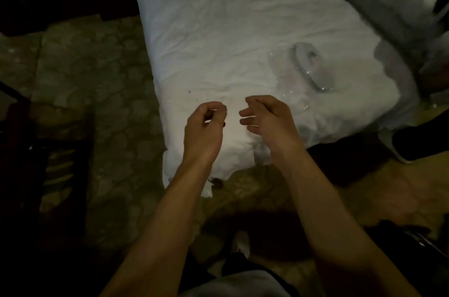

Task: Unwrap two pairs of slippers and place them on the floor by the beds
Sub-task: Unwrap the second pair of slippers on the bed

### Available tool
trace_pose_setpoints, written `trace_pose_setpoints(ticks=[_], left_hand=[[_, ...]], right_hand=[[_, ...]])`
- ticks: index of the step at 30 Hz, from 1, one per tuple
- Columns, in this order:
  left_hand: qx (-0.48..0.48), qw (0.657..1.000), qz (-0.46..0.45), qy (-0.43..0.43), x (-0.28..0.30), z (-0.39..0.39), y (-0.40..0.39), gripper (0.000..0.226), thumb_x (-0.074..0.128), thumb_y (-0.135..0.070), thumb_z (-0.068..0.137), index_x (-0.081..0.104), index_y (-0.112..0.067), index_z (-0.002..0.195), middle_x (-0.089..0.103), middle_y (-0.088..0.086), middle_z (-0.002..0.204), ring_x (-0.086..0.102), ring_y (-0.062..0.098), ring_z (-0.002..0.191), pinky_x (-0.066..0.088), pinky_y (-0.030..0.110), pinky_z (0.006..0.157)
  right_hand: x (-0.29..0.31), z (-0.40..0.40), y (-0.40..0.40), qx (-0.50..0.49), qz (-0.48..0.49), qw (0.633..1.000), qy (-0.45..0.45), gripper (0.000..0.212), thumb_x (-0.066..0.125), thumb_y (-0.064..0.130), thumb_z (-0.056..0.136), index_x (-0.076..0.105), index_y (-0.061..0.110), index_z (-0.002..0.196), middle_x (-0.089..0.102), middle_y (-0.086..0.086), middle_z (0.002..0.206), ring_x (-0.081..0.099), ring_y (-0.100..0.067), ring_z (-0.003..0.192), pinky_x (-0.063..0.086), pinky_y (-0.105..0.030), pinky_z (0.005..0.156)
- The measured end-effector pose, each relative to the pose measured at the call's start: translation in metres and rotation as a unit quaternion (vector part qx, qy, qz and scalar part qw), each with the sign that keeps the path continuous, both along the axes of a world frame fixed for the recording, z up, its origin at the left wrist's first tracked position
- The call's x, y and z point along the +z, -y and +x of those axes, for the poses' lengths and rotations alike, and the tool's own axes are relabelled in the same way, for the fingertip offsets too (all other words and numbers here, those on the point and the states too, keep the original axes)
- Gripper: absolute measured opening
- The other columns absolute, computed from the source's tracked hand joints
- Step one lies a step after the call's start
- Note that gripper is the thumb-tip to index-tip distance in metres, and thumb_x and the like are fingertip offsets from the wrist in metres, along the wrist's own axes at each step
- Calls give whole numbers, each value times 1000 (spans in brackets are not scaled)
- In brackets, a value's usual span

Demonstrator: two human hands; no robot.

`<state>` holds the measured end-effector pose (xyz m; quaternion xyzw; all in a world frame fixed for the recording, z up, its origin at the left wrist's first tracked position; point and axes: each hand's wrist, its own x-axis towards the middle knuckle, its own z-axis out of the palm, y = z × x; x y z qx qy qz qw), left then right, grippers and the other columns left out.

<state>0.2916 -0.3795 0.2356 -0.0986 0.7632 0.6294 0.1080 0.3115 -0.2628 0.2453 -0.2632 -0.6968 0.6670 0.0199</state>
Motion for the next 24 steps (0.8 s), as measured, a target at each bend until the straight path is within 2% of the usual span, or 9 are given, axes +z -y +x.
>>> trace_pose_setpoints(ticks=[5,10,17,24], left_hand=[[-26,999,23,-16,12,-13,-61,17,55,-31,92,64,-28,107,68,-5,110,67,14,97,53,43,96],[-33,998,44,-17,18,-41,-111,19,57,-30,91,66,-26,108,69,-4,110,68,14,95,53,43,95],[-54,996,69,10,1,-100,-200,18,56,-29,92,64,-25,107,69,-2,110,68,14,95,55,41,93],[-55,992,107,30,-10,-172,-313,22,54,-29,93,64,-20,111,71,-3,104,70,15,94,56,37,89]], right_hand=[[12,-5,-59,-30,-2,999,-25,12,53,22,95,65,21,95,72,-6,90,71,-22,84,54,-35,82],[16,-28,-107,-52,-4,998,-40,12,52,22,96,64,22,94,72,-4,88,71,-20,82,55,-34,82],[-2,-78,-188,-80,-6,997,-20,22,51,22,97,65,12,111,72,-6,93,72,-19,84,56,-31,81],[-1,-139,-292,-80,28,996,-10,22,49,23,98,64,11,110,72,-7,95,71,-18,83,56,-31,79]])
